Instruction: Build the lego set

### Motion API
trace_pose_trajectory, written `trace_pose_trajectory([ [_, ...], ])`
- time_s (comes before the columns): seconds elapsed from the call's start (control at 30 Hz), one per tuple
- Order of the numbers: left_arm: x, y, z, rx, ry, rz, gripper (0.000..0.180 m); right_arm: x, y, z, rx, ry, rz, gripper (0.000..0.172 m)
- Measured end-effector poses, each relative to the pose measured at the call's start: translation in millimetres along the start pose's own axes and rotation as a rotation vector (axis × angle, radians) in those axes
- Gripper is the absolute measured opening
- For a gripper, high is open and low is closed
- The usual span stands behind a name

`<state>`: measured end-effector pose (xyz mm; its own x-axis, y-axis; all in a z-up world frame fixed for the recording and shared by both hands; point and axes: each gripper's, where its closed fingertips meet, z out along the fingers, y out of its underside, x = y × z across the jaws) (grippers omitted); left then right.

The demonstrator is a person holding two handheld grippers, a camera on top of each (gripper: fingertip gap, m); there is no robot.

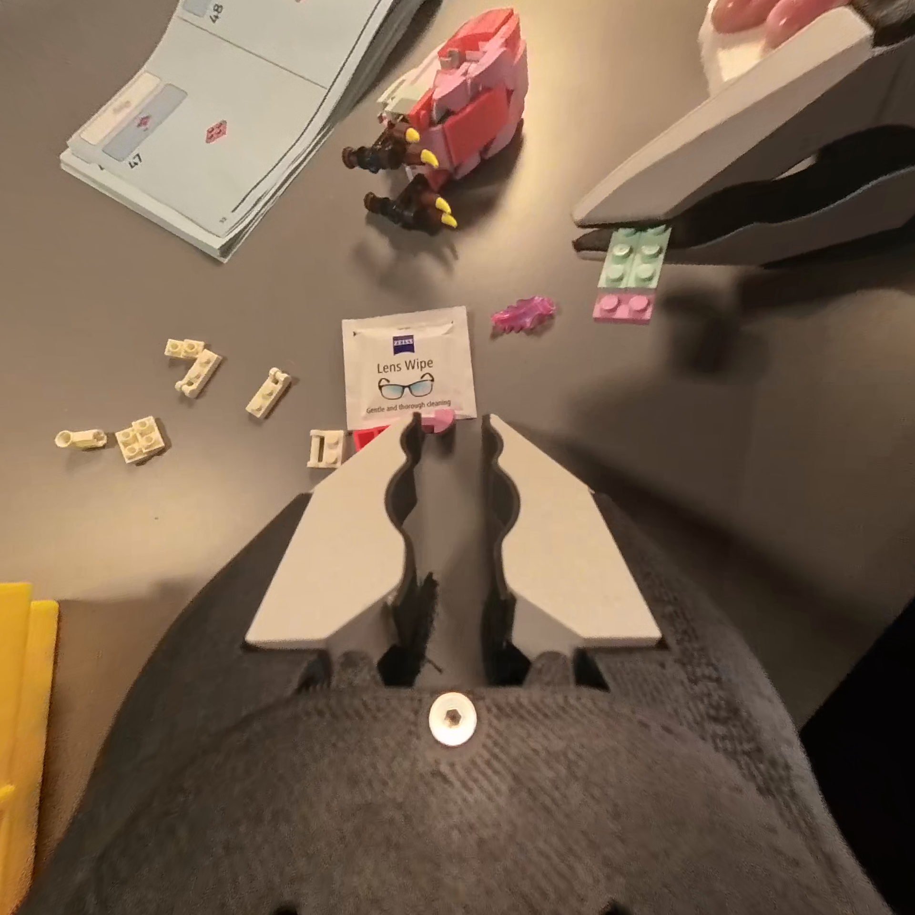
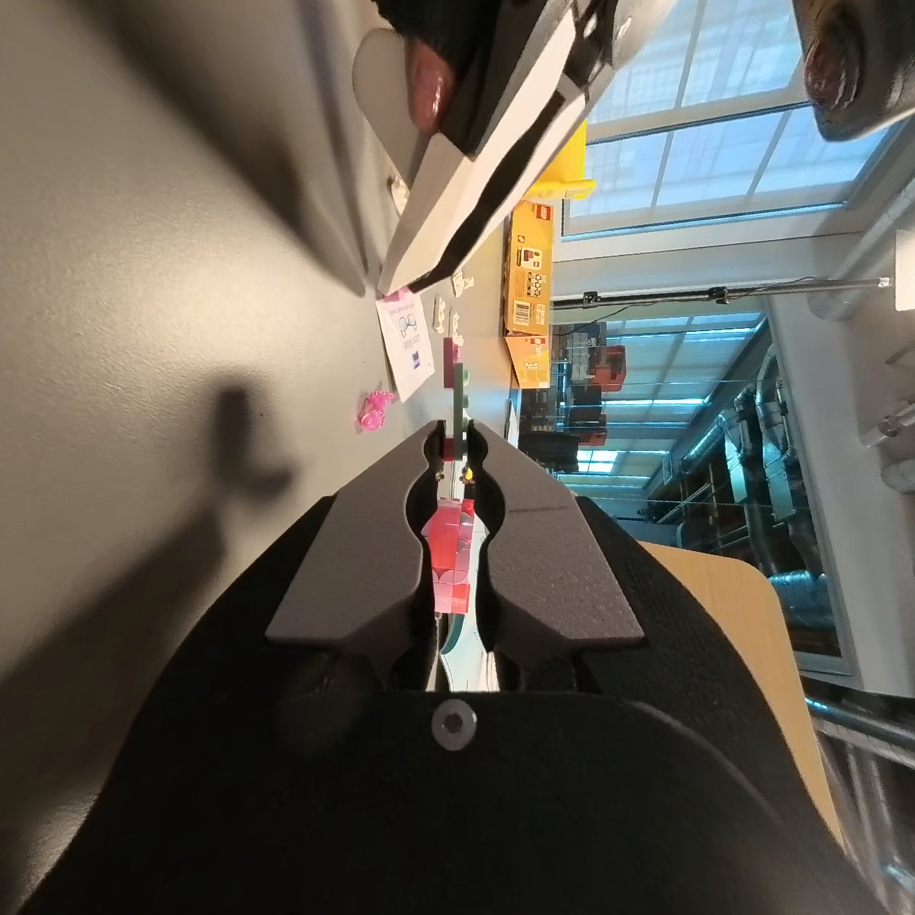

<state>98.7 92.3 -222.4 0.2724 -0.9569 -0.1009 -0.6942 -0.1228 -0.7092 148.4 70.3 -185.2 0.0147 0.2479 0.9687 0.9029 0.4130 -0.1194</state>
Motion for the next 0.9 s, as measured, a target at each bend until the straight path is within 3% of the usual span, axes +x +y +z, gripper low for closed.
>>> trace_pose_trajectory([
  [0.2,17.8,5.0,-3.5,-0.035,0.097,0.047,0.018,-1.1,-0.3,-0.2,0.002,-0.009,0.002,0.005],
  [0.37,6.4,-11.1,-6.3,0.085,0.000,-0.099,0.032,-1.0,-0.4,-0.4,0.003,-0.011,0.005,0.005],
  [0.5,3.0,-2.0,5.4,0.021,-0.051,-0.052,0.030,-2.0,-0.9,-0.4,0.006,-0.017,0.010,0.005],
  [0.7,20.0,3.2,2.3,-0.015,0.056,0.044,0.008,-2.2,-0.4,-0.6,0.006,-0.022,0.019,0.005],
  [0.9,36.4,16.2,-13.8,-0.051,0.214,0.130,0.011,-2.8,-1.9,-1.0,0.012,-0.028,0.029,0.005],
])
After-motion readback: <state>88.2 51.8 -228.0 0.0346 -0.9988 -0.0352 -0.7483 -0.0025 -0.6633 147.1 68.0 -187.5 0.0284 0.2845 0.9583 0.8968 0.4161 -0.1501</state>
